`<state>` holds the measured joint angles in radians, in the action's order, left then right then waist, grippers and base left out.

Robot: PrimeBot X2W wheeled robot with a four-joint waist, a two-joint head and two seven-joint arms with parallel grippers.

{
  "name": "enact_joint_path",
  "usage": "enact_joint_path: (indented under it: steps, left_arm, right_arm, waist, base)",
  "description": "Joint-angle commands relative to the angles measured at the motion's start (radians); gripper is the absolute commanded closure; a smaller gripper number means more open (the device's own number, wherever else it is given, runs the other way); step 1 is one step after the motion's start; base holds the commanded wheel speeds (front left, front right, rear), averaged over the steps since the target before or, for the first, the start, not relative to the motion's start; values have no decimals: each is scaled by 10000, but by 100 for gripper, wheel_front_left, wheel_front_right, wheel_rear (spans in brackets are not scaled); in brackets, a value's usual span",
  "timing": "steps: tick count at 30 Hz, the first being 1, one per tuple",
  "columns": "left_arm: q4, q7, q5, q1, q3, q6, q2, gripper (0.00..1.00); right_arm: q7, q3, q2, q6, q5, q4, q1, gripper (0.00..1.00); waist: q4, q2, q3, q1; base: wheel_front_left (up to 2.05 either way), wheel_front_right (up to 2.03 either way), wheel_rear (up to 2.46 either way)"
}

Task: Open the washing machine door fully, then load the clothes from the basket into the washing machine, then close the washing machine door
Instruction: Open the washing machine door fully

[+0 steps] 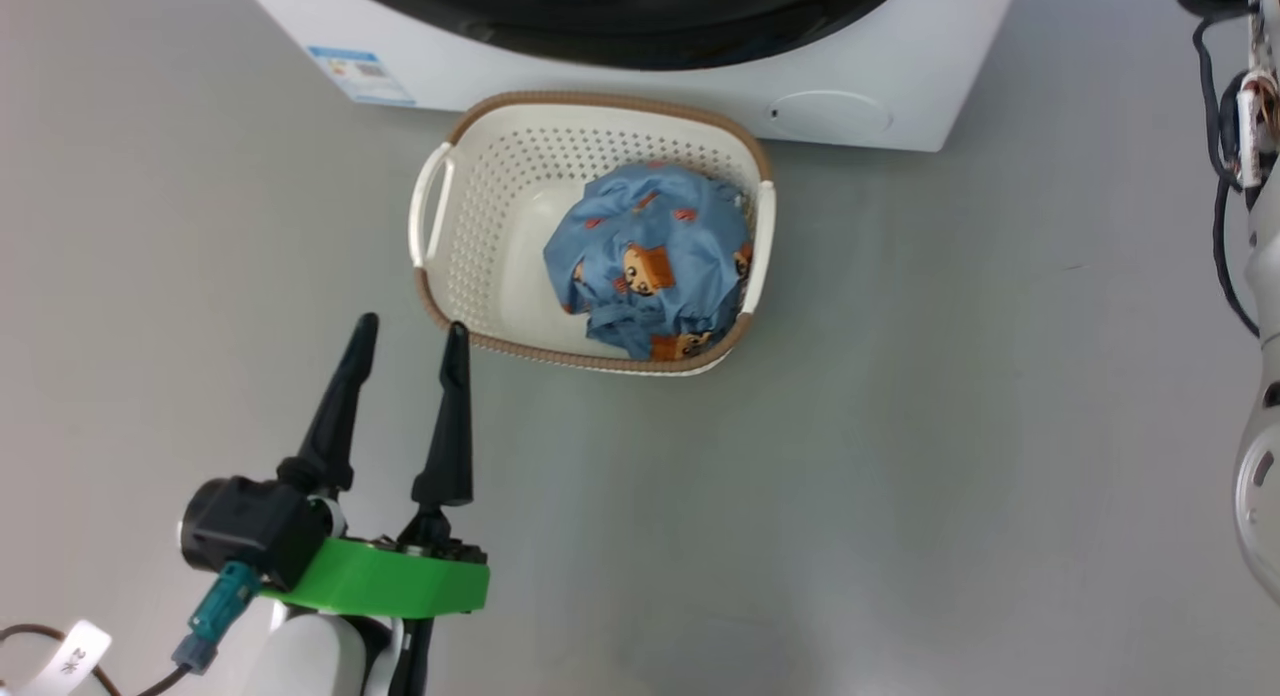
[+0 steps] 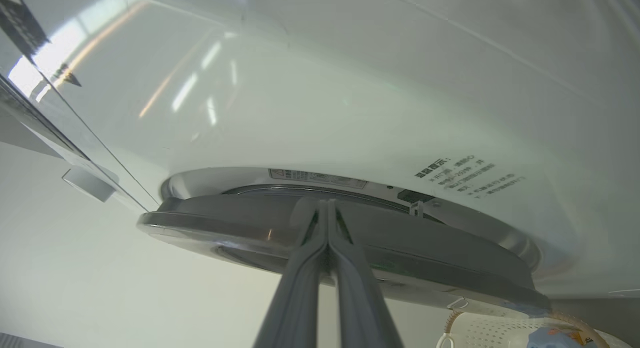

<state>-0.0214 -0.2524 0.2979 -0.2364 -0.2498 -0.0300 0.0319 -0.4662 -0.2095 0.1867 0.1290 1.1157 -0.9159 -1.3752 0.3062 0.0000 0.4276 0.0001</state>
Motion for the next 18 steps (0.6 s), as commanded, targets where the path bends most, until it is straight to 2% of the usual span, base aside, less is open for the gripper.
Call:
enact_joint_path:
  steps: [1, 10, 18]
  left_arm:
    - [305, -94, 125, -186, 215, 87, 183, 0]
    - [448, -94, 549, -330, -155, 185, 183, 0]
    - [572, -94, 768, -544, -416, 258, 183, 0]
  right_arm:
    - [2, 35, -358, 17, -165, 125, -541, 100]
    - [269, -84, -456, 17, -883, -643, -1479, 100]
    - [626, -435, -246, 17, -1283, -1293, -2077, 100]
  waist:
    - [295, 0, 282, -1]
    - [755, 0, 756, -1]
    - [1023, 0, 1062, -1]
  base:
    - [0, 0, 0]
    - [0, 0, 0]
    - [0, 0, 0]
